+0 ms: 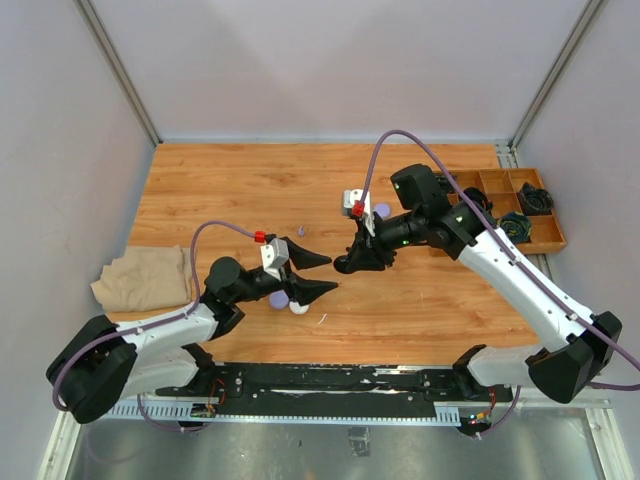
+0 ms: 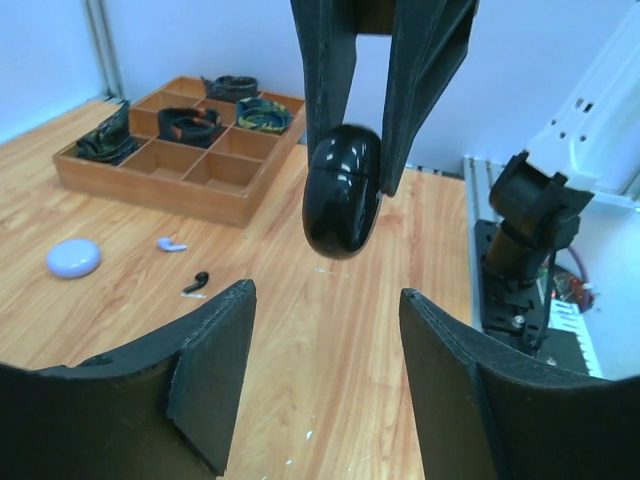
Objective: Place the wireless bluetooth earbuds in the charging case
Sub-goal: Pick up the charging case at the center of the board, then open the charging case.
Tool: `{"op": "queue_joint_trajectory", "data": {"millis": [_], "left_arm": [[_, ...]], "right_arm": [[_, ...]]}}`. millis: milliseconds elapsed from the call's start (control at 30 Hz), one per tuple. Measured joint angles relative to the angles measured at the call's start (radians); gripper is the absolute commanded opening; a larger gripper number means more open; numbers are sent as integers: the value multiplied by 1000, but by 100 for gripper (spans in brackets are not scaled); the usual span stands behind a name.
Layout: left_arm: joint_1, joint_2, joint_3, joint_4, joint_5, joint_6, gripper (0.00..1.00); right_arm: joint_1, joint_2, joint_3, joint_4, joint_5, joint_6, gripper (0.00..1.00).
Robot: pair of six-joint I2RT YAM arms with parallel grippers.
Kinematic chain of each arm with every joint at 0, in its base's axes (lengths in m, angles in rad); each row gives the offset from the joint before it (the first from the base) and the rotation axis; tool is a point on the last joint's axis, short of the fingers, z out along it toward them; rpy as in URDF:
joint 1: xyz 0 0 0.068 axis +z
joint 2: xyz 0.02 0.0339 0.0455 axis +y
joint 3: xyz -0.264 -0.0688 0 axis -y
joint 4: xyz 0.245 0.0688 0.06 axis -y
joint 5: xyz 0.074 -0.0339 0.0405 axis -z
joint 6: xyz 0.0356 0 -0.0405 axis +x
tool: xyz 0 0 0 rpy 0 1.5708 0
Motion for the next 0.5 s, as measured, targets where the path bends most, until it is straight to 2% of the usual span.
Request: {"op": "queue_joint_trajectory", "data": {"millis": [500], "left_arm": [[2, 84, 0, 196, 69, -160, 51]], "right_arm": [[0, 17, 4, -39, -97, -77, 1]]}}
